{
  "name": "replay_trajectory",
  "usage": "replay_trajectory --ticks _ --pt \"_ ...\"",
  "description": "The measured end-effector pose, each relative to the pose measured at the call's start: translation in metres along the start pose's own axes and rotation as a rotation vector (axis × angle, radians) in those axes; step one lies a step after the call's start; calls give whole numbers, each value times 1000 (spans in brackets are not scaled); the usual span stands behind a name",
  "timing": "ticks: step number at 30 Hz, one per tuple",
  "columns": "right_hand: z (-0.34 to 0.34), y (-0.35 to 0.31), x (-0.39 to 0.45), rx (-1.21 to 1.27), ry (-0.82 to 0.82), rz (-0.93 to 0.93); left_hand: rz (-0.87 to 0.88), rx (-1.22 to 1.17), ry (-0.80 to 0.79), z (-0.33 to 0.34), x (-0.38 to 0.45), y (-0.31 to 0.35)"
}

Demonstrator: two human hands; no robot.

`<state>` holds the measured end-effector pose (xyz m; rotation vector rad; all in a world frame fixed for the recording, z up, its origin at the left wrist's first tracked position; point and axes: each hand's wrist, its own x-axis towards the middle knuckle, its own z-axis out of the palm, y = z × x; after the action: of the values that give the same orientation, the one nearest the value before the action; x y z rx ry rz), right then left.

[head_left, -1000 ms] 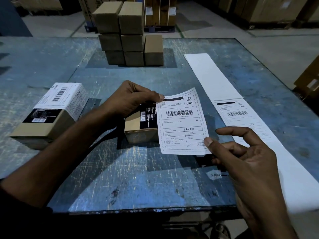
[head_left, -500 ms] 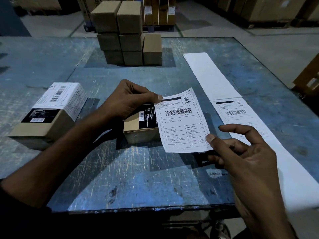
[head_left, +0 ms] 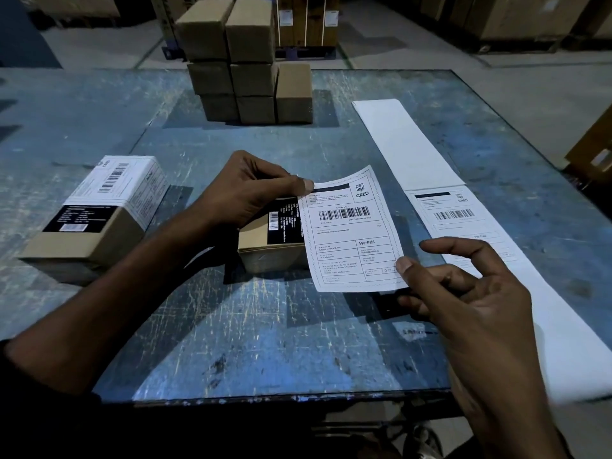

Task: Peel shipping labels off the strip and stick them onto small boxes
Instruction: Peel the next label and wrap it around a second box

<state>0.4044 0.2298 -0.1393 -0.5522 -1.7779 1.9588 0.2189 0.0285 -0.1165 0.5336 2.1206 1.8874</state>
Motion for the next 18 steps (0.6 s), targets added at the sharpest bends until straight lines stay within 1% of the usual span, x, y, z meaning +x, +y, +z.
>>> replay_trajectory --ticks 18 --pt "0 1 0 -22 -4 -18 6 35 -45 -5 4 -4"
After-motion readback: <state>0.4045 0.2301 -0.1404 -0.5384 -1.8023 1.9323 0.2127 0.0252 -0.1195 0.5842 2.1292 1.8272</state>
